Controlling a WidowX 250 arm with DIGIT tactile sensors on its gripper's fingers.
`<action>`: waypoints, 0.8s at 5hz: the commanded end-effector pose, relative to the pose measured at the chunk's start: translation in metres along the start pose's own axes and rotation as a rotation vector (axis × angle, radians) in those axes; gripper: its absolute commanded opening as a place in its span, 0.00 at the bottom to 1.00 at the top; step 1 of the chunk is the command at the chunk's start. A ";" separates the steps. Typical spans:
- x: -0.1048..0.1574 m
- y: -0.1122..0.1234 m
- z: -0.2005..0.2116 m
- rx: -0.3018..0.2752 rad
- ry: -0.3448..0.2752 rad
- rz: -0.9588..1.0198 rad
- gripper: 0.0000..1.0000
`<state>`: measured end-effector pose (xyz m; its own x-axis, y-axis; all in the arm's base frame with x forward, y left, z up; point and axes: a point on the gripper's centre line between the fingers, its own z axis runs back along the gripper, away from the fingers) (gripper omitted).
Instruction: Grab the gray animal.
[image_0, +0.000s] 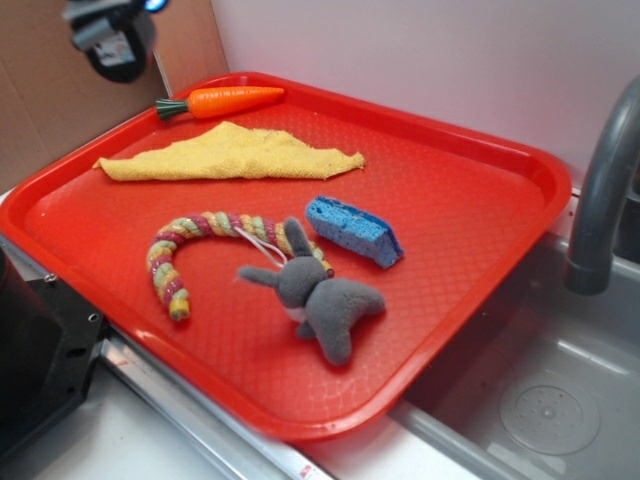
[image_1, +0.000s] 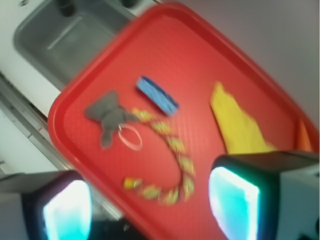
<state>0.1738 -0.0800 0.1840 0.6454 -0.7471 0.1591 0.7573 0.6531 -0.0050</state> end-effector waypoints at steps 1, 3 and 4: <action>0.026 -0.031 -0.030 -0.062 0.019 -0.340 1.00; 0.034 -0.046 -0.068 -0.076 0.062 -0.402 1.00; 0.035 -0.054 -0.091 -0.092 0.113 -0.418 1.00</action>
<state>0.1720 -0.1468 0.0905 0.3060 -0.9517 0.0253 0.9500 0.3034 -0.0742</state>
